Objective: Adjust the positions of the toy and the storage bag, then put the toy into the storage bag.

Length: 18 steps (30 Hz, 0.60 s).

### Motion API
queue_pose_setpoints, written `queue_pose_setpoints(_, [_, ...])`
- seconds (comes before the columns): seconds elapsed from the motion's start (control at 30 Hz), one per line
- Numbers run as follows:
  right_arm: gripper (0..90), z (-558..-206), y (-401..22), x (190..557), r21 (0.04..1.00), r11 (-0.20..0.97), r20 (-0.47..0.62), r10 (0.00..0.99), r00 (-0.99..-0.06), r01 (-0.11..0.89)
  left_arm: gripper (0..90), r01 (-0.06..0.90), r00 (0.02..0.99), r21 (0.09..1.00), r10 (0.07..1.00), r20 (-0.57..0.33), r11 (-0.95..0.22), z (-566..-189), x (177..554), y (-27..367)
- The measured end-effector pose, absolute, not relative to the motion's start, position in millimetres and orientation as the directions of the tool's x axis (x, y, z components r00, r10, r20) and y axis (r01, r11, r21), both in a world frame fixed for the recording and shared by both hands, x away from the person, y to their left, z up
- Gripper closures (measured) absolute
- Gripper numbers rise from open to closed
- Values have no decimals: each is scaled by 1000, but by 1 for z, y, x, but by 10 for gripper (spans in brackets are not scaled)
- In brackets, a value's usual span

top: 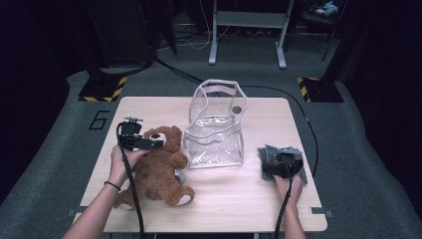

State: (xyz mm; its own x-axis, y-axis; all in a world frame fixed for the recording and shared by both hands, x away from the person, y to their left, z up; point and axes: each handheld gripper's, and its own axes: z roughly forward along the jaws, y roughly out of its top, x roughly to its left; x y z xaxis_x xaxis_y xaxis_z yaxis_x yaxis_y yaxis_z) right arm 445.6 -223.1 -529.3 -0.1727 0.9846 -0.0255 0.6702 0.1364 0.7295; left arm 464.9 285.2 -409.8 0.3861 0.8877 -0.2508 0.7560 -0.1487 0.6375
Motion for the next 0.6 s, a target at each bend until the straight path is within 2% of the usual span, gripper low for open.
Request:
queue_pose_setpoints(0.37, [1,-529,-223,446,731,137,-27,985,-172,669,0,801,358,578,899,-254,-156,-424,466,278])
queue_pose_setpoints(0.6, [2,-529,-223,446,731,139,-29,984,-173,668,0,832,316,542,905,-285,-120,-437,469,272])
